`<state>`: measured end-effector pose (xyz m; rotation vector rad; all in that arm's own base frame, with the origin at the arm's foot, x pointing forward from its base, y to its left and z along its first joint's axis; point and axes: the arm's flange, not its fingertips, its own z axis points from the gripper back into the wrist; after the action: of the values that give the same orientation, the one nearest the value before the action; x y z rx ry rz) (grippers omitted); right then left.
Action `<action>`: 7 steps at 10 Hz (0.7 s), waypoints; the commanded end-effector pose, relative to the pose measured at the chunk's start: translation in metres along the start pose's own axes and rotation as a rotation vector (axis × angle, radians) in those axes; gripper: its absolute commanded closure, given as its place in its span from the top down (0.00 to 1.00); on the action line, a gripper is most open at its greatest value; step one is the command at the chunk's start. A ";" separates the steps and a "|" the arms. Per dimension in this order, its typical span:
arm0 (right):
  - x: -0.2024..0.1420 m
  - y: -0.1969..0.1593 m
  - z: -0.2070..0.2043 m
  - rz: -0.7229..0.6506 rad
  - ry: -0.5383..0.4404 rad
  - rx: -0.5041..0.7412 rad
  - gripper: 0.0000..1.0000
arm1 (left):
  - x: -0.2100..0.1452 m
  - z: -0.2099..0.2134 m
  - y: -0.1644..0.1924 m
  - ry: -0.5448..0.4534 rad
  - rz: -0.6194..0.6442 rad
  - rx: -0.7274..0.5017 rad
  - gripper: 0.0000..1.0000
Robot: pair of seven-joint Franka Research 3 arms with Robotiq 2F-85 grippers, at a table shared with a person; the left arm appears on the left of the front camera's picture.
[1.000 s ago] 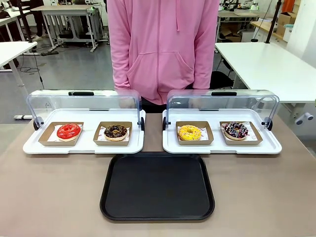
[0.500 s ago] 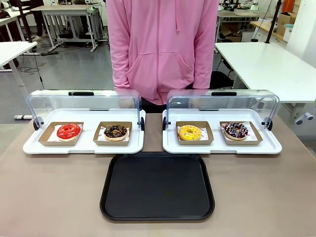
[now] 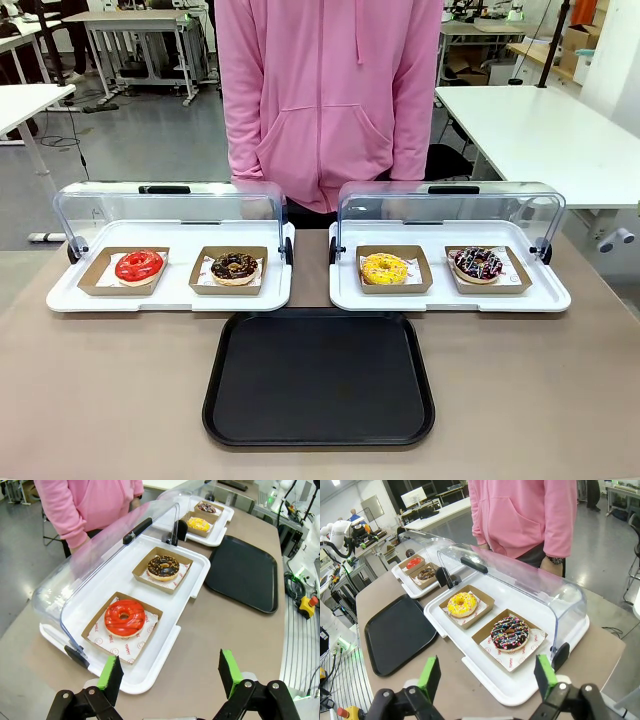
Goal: Move the fourth donut from the left to the tray.
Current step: Pick up the Paper togo box containing the Donut indicated by the person and place it on the Handle tray.
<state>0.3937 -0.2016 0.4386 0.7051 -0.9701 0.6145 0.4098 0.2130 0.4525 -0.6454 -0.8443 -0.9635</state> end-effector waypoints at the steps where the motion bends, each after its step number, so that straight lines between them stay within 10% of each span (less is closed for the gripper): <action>1: 0.001 -0.001 -0.001 0.017 -0.023 0.002 1.00 | 0.000 0.001 0.000 -0.002 0.003 -0.003 1.00; 7: 0.001 -0.001 -0.001 0.017 -0.023 0.002 1.00 | 0.000 0.001 0.000 -0.002 0.003 -0.003 1.00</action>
<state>0.3937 -0.2016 0.4386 0.7051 -0.9700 0.6145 0.4098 0.2130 0.4525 -0.6454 -0.8443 -0.9635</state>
